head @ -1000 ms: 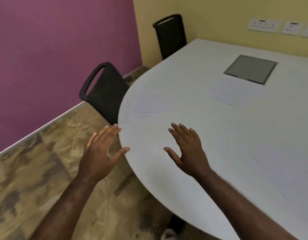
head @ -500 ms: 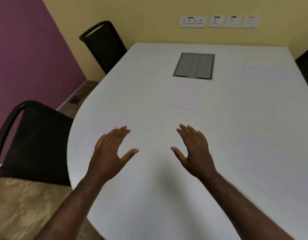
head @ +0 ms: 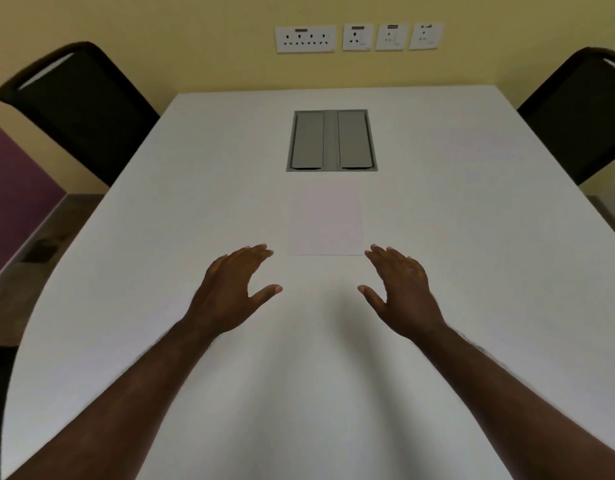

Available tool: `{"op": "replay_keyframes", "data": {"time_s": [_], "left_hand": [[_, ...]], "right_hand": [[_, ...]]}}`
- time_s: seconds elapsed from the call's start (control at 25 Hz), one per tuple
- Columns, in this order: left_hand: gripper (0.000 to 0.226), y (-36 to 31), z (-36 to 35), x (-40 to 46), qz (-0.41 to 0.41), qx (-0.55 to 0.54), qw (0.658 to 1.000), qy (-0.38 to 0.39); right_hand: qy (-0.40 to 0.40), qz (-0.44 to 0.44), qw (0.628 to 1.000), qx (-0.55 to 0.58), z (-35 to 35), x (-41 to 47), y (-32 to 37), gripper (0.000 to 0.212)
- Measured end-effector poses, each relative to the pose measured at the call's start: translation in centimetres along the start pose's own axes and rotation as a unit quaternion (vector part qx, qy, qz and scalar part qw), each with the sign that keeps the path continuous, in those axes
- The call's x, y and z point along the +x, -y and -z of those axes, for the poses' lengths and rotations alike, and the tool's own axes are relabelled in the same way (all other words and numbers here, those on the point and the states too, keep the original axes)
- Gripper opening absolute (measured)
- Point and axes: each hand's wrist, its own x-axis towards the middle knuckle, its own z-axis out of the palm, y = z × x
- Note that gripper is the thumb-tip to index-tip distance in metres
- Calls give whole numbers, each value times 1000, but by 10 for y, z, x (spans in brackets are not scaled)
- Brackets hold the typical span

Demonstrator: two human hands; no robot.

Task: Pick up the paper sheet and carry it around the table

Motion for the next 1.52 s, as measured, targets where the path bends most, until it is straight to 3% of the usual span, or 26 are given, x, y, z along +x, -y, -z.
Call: {"op": "replay_keyframes", "data": {"time_s": [0.28, 0.48, 0.72, 0.92, 1.24, 1.52], "left_hand": [[65, 49, -67, 101, 16, -28, 999, 28], [69, 64, -133, 164, 147, -160, 975, 38], [72, 86, -178, 225, 150, -85, 982, 74], [83, 92, -191, 254, 143, -22, 985, 97], [89, 95, -197, 261, 173, -37, 982, 72], [88, 94, -200, 261, 189, -46, 978, 71]], "right_hand": [[63, -49, 996, -30, -68, 85, -45, 63], [80, -133, 988, 0, -116, 149, -63, 66], [75, -291, 951, 78, -149, 215, -76, 77], [55, -330, 940, 63, -159, 247, -80, 91], [12, -416, 881, 225, -159, 272, -82, 84], [41, -453, 877, 152, -164, 279, -78, 88]]}}
